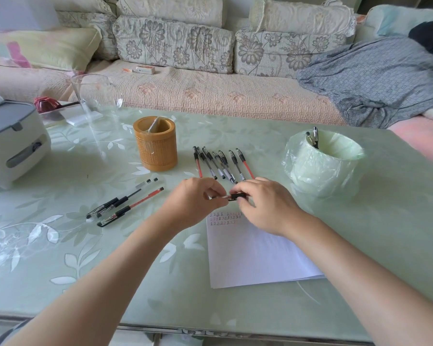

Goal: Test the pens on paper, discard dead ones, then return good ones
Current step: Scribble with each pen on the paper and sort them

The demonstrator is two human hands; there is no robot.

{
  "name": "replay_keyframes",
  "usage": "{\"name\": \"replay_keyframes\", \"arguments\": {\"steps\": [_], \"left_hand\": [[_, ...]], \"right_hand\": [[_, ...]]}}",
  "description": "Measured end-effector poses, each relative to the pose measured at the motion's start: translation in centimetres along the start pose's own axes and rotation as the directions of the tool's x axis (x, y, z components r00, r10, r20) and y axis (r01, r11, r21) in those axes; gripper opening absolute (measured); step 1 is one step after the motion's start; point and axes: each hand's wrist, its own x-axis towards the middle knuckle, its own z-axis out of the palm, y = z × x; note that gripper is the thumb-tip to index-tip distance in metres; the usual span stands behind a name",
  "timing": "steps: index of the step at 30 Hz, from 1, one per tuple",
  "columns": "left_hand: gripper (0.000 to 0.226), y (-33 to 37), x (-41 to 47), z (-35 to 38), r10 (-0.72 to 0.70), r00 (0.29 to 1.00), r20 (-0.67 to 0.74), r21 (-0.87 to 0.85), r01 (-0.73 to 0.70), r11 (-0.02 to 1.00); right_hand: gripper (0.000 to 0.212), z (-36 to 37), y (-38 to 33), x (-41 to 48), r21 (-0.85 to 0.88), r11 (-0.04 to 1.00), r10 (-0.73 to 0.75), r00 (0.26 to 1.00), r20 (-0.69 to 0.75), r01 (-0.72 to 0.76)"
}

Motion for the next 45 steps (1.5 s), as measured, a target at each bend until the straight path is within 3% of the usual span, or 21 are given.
{"name": "replay_keyframes", "arguments": {"steps": [3,5,7,12,18,21,24,26,29,33,37,39,41,45], "left_hand": [[0.011,0.9,-0.5,0.4,-0.109,0.991,0.073,-0.216,0.122,0.969],[0.013,1.4,-1.0,0.6,-0.155,0.979,0.132,-0.358,0.192,0.914],[0.016,1.9,-1.5,0.7,-0.189,0.964,0.188,-0.437,0.254,0.863],[0.02,2.0,-2.1,0.5,-0.27,0.928,0.257,-0.403,0.357,0.843],[0.021,1.9,-2.1,0.2,-0.261,0.919,0.296,-0.357,0.36,0.862],[0.02,1.9,-1.8,-0.1,-0.261,0.931,0.257,-0.351,0.341,0.872],[0.01,1.4,-1.3,-0.8,-0.253,0.958,0.134,-0.336,0.284,0.898],[0.008,0.8,-0.8,-1.4,-0.246,0.968,0.04,-0.332,0.245,0.911],[0.007,0.0,-0.2,-2.3,-0.278,0.955,-0.103,-0.395,0.217,0.893],[0.005,-0.9,0.3,-2.9,-0.285,0.937,-0.203,-0.436,0.174,0.883],[0.014,-2.4,0.8,-3.1,-0.206,0.939,-0.274,-0.195,0.155,0.969],[0.033,-3.4,0.5,-3.6,-0.133,0.947,-0.291,0.051,0.154,0.987],[0.047,-4.6,0.1,-4.1,-0.06,0.962,-0.265,0.299,0.141,0.944],[0.063,-6.7,-1.0,-5.4,-0.142,0.962,-0.233,0.381,0.224,0.897]], "right_hand": [[0.038,0.1,-0.6,-0.3,-0.22,0.973,-0.074,0.997,0.003,0.073],[0.058,0.3,-1.0,-0.3,-0.287,0.957,-0.043,0.999,0.017,0.046],[0.063,0.5,-1.3,-0.4,-0.298,0.954,-0.039,0.999,-0.016,0.033],[0.05,1.0,-2.0,-0.5,-0.286,0.956,-0.086,0.993,-0.084,0.059],[0.061,1.4,-2.0,-0.6,-0.23,0.973,0.007,0.999,-0.04,-0.016],[0.06,1.4,-2.1,-0.4,-0.192,0.981,-0.016,1.0,0.013,0.018],[0.044,0.9,-1.7,-0.3,-0.035,0.999,-0.021,0.996,0.085,0.024],[0.029,1.1,-1.0,-0.1,0.062,0.998,-0.013,0.997,0.078,0.008],[0.035,1.3,-0.1,0.2,0.13,0.991,0.032,0.999,0.015,-0.034],[0.018,0.9,0.1,0.8,0.166,0.981,0.103,0.995,0.0,-0.102],[0.012,1.5,-1.4,1.3,0.173,0.971,0.173,0.985,-0.021,-0.166],[0.01,1.8,-2.5,2.0,0.179,0.959,0.228,0.973,-0.039,-0.218],[0.009,2.2,-3.7,3.2,0.203,0.936,0.298,0.954,-0.021,-0.288],[0.007,3.6,-6.0,6.8,0.112,0.922,0.374,0.927,-0.024,-0.37]]}}
